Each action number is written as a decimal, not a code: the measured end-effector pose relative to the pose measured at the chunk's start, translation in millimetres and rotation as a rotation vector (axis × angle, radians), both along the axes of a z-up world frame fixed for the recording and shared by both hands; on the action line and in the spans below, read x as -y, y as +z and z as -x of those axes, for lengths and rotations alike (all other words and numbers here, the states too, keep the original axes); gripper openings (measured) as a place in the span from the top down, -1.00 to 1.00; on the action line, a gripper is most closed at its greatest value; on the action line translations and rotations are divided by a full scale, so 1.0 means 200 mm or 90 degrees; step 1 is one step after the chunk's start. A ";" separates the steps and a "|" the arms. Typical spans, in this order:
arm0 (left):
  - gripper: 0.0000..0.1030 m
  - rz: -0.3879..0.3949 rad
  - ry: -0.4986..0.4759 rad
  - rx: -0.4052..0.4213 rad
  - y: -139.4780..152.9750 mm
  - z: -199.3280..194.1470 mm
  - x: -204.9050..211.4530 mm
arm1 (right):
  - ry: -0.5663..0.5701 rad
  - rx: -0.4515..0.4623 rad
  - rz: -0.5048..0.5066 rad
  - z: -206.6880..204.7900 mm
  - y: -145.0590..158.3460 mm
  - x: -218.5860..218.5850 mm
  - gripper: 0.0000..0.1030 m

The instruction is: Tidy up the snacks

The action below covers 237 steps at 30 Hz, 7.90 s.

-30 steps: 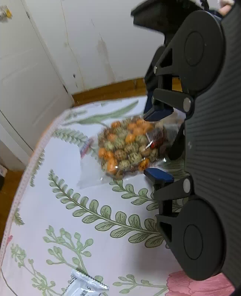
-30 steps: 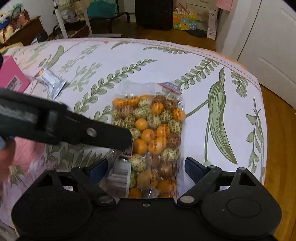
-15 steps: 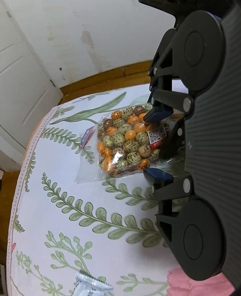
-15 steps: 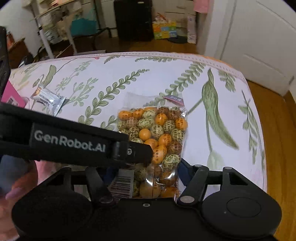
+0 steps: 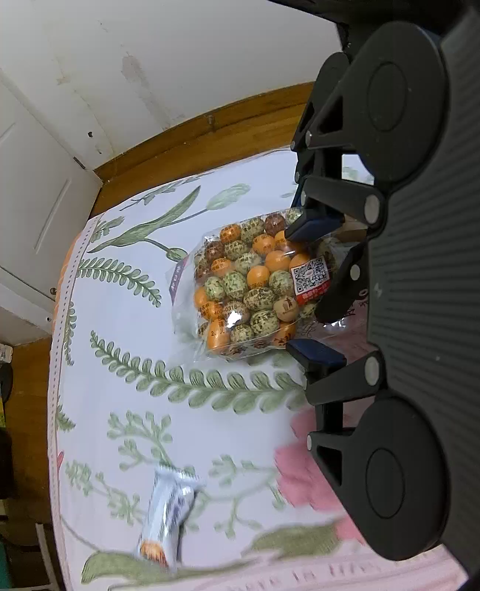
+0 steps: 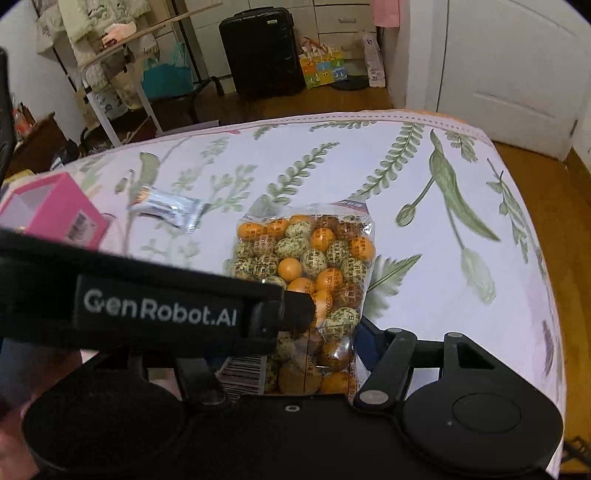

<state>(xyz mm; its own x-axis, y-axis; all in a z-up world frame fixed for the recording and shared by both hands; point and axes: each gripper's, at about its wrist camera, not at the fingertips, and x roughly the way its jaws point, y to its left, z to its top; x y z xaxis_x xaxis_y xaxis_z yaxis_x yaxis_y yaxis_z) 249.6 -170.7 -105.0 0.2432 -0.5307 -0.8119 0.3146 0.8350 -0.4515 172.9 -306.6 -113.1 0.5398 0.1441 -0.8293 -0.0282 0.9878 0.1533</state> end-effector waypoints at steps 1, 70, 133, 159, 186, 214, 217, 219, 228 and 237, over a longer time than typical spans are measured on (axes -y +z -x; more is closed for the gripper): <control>-0.07 -0.003 -0.001 0.001 0.02 0.02 -0.02 | -0.004 -0.004 -0.006 0.01 0.02 -0.02 -0.37; -0.09 -0.072 0.288 0.106 0.35 0.20 -1.63 | 0.488 0.179 0.000 -0.14 0.37 -1.28 -0.59; 0.35 -0.042 0.204 0.022 -0.15 -0.14 -0.71 | 0.209 0.000 -0.057 -0.21 -0.13 -0.67 0.03; 0.35 -0.031 0.220 0.119 0.44 0.40 -1.12 | 0.299 0.118 -0.039 0.24 0.39 -1.02 0.03; 0.14 -0.047 0.439 0.054 0.18 0.08 -1.96 | 0.505 0.100 -0.094 -0.27 0.23 -1.75 0.00; -0.06 -0.094 0.313 0.205 0.61 0.69 -1.73 | 0.129 0.211 -0.090 0.38 0.51 -0.95 -0.24; -0.09 -0.080 0.297 0.221 0.67 0.76 -1.71 | 0.096 0.208 -0.073 0.44 0.56 -0.88 -0.25; -0.10 -0.090 0.283 0.246 0.71 0.82 -1.67 | 0.075 0.199 -0.045 0.48 0.58 -0.85 -0.25; -0.25 -0.098 0.231 0.280 0.81 0.97 -1.52 | 0.032 0.188 0.025 0.62 0.66 -0.77 -0.42; -0.53 -0.131 0.235 0.301 0.77 1.03 -1.44 | -0.001 0.171 0.052 0.70 0.63 -0.76 -0.66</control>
<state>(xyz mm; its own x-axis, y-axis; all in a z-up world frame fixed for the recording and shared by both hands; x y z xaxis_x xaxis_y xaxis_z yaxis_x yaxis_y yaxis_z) 42.6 116.4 48.0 0.7380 -0.1877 -0.6482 0.1154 0.9815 -0.1528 32.5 -154.8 12.3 0.7421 0.0815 -0.6653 -0.0559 0.9967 0.0597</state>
